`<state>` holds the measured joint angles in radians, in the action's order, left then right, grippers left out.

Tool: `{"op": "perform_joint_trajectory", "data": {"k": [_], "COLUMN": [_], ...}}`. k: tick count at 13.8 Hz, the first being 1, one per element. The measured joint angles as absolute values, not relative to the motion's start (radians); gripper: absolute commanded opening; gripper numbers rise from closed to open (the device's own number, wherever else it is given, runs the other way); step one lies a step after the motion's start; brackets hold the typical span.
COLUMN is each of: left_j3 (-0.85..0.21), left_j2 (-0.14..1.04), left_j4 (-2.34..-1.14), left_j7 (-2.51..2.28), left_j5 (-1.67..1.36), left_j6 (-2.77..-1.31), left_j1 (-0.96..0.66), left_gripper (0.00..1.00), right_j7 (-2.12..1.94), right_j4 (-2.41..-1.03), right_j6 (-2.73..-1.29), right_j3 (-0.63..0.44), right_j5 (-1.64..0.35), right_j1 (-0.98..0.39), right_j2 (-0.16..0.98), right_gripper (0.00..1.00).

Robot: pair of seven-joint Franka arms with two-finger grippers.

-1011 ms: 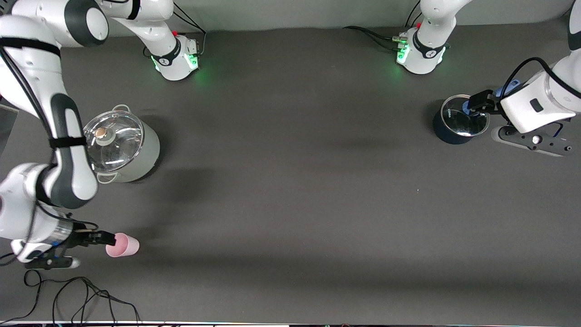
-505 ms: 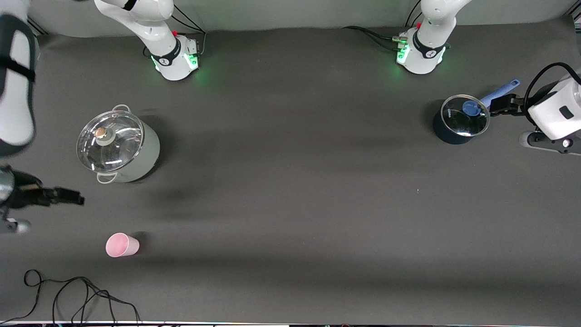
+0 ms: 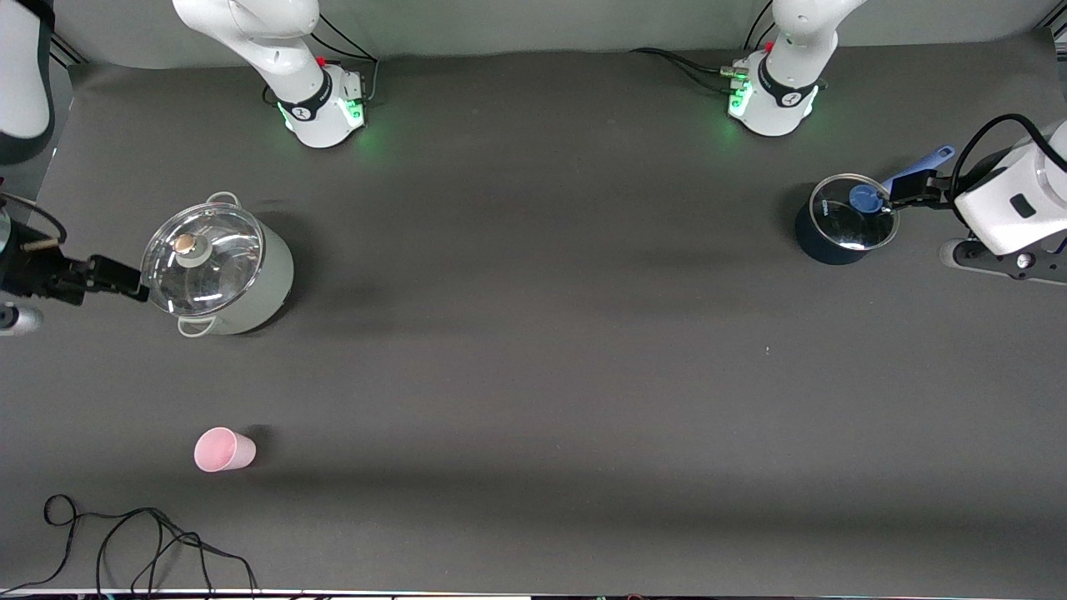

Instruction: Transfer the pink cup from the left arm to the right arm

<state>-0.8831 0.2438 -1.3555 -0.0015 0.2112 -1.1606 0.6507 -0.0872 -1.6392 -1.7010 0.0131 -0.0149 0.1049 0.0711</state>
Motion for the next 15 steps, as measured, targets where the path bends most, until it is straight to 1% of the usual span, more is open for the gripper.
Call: {"op": "perform_joint_trajectory", "data": {"k": [6, 7, 9, 10, 11, 13, 15], "left_j3": [-0.896, -0.896, -0.88, -0.835, -0.749, -0.544, -0.385], "left_j2": [0.235, 0.227, 0.202, 0.187, 0.174, 0.157, 0.14], "left_j4": [-1.389, -1.397, -1.416, -1.422, -1.426, -1.43, -1.433], "left_j7": [-0.032, -0.035, -0.037, -0.037, -0.037, -0.037, -0.037], "left_j5": [0.211, 0.211, 0.211, 0.21, 0.21, 0.198, 0.159], "left_j6": [-1.176, -1.192, -1.216, -1.222, -1.227, -1.238, -1.279], "left_j1": [0.648, 0.648, 0.634, 0.593, 0.515, 0.327, 0.192], "left_gripper": [1.0, 1.0, 1.0, 1.0, 1.0, 1.0, 1.0], "right_j7": [-0.05, -0.05, -0.045, -0.044, -0.044, -0.044, -0.044], "right_j4": [-1.651, -1.651, -1.649, -1.647, -1.645, -1.644, -1.642], "right_j6": [-1.722, -1.723, -1.726, -1.726, -1.726, -1.727, -1.727], "right_j3": [0.006, -0.005, -0.089, -0.118, -0.13, -0.137, -0.137], "right_j5": [-0.015, -0.015, -0.015, -0.015, -0.015, -0.015, -0.015], "right_j1": [0.101, 0.085, -0.003, -0.029, -0.036, -0.037, -0.041], "right_j2": [0.058, 0.058, 0.058, 0.057, 0.057, 0.057, 0.057], "right_gripper": [1.0, 1.0, 1.0, 1.0, 1.0, 1.0, 1.0]}}
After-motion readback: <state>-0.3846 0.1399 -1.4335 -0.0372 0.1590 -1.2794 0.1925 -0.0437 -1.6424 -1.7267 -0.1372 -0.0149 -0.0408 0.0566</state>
